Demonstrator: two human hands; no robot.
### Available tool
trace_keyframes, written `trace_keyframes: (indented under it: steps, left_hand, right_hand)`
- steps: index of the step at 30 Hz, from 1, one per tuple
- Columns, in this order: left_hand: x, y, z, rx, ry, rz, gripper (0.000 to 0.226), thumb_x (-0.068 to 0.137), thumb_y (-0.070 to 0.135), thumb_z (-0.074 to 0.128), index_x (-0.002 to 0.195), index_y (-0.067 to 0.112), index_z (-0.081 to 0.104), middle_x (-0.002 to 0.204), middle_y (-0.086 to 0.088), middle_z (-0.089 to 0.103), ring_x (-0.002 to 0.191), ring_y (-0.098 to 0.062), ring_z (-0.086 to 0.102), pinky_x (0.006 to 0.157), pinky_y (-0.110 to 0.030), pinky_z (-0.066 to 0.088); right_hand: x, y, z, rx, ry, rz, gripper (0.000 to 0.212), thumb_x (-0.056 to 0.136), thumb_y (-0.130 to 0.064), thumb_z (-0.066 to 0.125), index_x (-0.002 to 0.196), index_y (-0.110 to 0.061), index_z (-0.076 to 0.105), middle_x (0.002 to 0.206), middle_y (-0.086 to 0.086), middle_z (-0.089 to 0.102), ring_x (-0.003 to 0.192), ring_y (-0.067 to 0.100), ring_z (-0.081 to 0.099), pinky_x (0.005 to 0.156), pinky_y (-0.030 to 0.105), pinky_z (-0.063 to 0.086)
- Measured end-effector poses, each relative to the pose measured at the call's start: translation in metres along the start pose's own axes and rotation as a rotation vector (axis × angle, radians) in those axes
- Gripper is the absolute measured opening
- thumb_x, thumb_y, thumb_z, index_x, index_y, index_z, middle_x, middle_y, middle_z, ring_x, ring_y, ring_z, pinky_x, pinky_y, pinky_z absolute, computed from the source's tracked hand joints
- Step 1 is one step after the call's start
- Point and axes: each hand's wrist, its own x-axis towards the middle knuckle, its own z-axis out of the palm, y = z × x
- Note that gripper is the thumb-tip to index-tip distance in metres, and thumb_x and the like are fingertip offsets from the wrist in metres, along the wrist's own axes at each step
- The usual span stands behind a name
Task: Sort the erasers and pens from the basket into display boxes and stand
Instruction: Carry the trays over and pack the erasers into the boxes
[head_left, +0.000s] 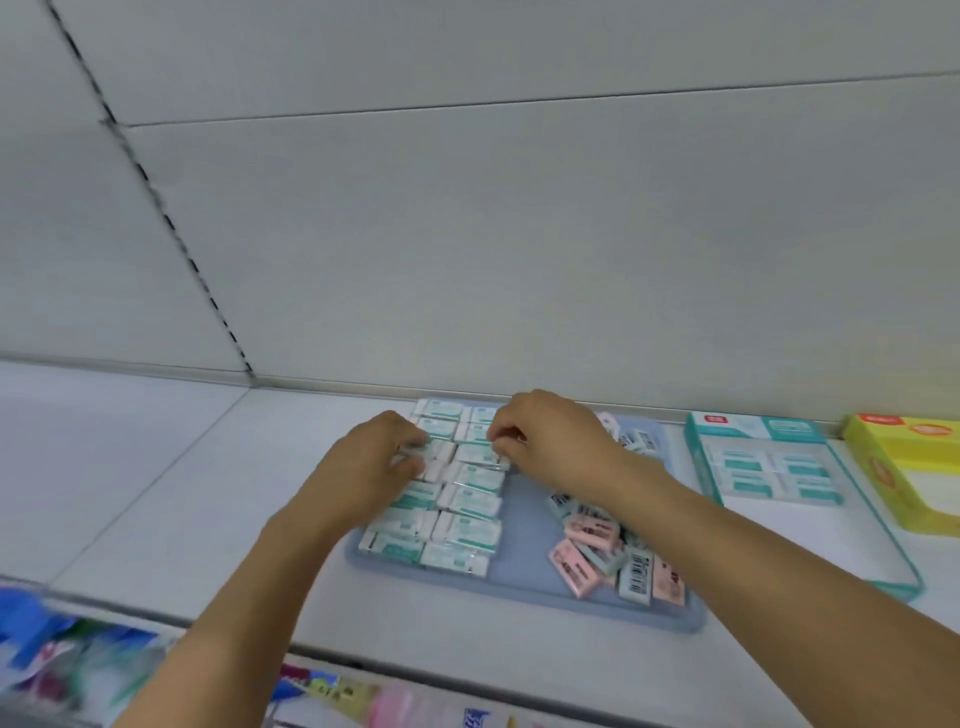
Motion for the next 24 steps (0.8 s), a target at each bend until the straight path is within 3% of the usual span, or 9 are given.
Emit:
trace_keyframes:
  steps: [3,6,9,13,16,18,20,22,24]
  left_hand:
    - [0.008,0.000,-0.004,0.015,-0.024,-0.007,0.030,0.091,0.031,0.064,0.120,0.021,0.063,0.115,0.001,0.054,0.102,-0.014,0.055,0.082,-0.025,0.042]
    - [0.015,0.002,-0.005,-0.011,-0.016,-0.067,0.033,0.088,0.038,0.067,0.115,0.021,0.060,0.114,0.000,0.052,0.094,-0.014,0.056,0.074,-0.023,0.038]
    - [0.022,0.006,-0.002,-0.059,0.011,-0.154,0.039,0.081,0.042,0.074,0.106,0.019,0.056,0.112,0.000,0.053,0.092,-0.016,0.056,0.071,-0.024,0.038]
    - [0.029,0.011,-0.003,-0.105,-0.004,-0.274,0.048,0.073,0.044,0.080,0.099,0.018,0.049,0.106,-0.001,0.059,0.088,-0.017,0.054,0.056,-0.023,0.034]
    - [0.030,0.017,-0.008,-0.120,-0.058,-0.363,0.050,0.074,0.042,0.080,0.102,0.018,0.048,0.100,0.001,0.060,0.090,-0.018,0.057,0.064,-0.025,0.040]
    - [0.030,0.022,-0.011,-0.126,-0.076,-0.380,0.045,0.075,0.041,0.080,0.100,0.017,0.050,0.097,0.001,0.060,0.090,-0.019,0.059,0.069,-0.027,0.044]
    - [0.029,0.024,-0.012,-0.123,-0.089,-0.382,0.038,0.077,0.039,0.079,0.092,0.017,0.052,0.090,0.002,0.060,0.088,-0.018,0.060,0.070,-0.028,0.045]
    - [0.030,0.023,-0.012,-0.098,-0.097,-0.369,0.034,0.079,0.041,0.077,0.087,0.017,0.055,0.088,0.002,0.064,0.086,-0.018,0.063,0.067,-0.027,0.044]
    - [0.033,0.022,-0.008,-0.089,-0.093,-0.362,0.039,0.078,0.052,0.073,0.082,0.017,0.057,0.084,0.001,0.069,0.080,-0.018,0.067,0.063,-0.027,0.044]
  right_hand:
    - [0.020,-0.015,0.011,-0.146,-0.056,0.020,0.011,0.085,-0.022,0.061,0.080,-0.014,0.065,0.083,0.002,0.063,0.082,0.024,0.057,0.057,0.029,0.042]
    - [0.028,-0.026,0.014,-0.274,-0.069,0.034,0.036,0.084,-0.018,0.063,0.061,-0.015,0.036,0.065,-0.001,0.039,0.073,0.026,0.045,0.048,0.027,0.021]
    - [0.029,-0.036,0.010,-0.334,-0.114,0.019,0.039,0.085,-0.010,0.058,0.063,-0.019,0.027,0.065,-0.003,0.031,0.074,0.025,0.043,0.053,0.028,0.025]
    - [0.031,-0.039,0.006,-0.316,-0.183,0.025,0.037,0.085,-0.007,0.055,0.064,-0.018,0.026,0.067,-0.002,0.032,0.073,0.024,0.042,0.047,0.028,0.022]
    - [0.030,-0.033,0.004,-0.228,-0.169,0.027,0.036,0.079,-0.019,0.063,0.063,-0.017,0.031,0.066,-0.002,0.037,0.071,0.023,0.044,0.047,0.027,0.024]
    - [0.025,-0.022,0.001,-0.102,-0.086,0.062,0.024,0.076,-0.029,0.067,0.068,-0.017,0.048,0.072,-0.003,0.046,0.073,0.020,0.048,0.052,0.028,0.033]
    - [0.014,-0.012,-0.007,0.184,0.043,0.182,0.018,0.074,-0.030,0.071,0.083,-0.017,0.063,0.075,-0.006,0.053,0.071,0.013,0.051,0.059,0.028,0.040]
    - [-0.003,-0.001,-0.019,0.667,0.149,0.319,0.010,0.076,-0.016,0.072,0.082,-0.013,0.066,0.063,-0.007,0.056,0.054,0.009,0.047,0.051,0.024,0.040]
    - [-0.023,0.011,-0.031,0.993,0.195,0.370,0.006,0.080,0.000,0.066,0.081,-0.006,0.063,0.055,0.002,0.055,0.043,0.013,0.043,0.041,0.022,0.038]
